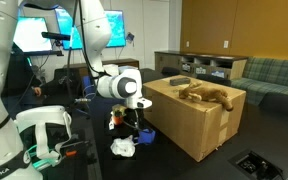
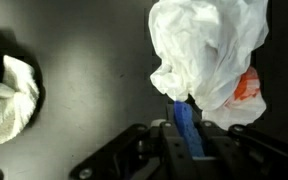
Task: Swap the things on the box with the things on the table
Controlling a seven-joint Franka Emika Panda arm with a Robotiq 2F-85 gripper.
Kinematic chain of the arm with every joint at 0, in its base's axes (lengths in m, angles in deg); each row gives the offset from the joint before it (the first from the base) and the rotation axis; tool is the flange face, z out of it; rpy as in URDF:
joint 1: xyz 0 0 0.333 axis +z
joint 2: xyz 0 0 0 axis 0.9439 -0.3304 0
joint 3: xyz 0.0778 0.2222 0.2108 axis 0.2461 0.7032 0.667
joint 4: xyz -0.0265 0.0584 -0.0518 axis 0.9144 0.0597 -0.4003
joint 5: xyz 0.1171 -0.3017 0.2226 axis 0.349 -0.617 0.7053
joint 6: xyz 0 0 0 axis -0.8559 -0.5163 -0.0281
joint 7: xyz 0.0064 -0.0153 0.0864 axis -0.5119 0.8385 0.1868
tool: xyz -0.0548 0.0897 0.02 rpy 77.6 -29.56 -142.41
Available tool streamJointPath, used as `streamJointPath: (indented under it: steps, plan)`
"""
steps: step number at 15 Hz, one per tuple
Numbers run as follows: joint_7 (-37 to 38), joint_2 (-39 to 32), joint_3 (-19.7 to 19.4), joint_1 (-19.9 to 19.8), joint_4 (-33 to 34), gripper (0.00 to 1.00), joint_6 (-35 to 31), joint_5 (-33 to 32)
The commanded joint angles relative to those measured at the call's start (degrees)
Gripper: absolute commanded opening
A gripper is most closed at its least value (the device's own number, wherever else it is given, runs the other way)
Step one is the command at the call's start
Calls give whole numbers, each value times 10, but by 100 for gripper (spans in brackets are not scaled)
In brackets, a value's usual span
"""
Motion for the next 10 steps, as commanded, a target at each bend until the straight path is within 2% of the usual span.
streamJointPath:
  steps: [1, 4, 5, 6, 10]
  plan:
    - [23, -44, -43, 23, 42, 4, -17, -12]
    - [36, -67, -70, 35, 62, 4, -19, -7]
    - [42, -71, -78, 39, 66, 35, -17, -6]
    - [47, -75, -83, 41, 68, 40, -18, -5]
    - [43, -55, -83, 40, 51, 69, -19, 3]
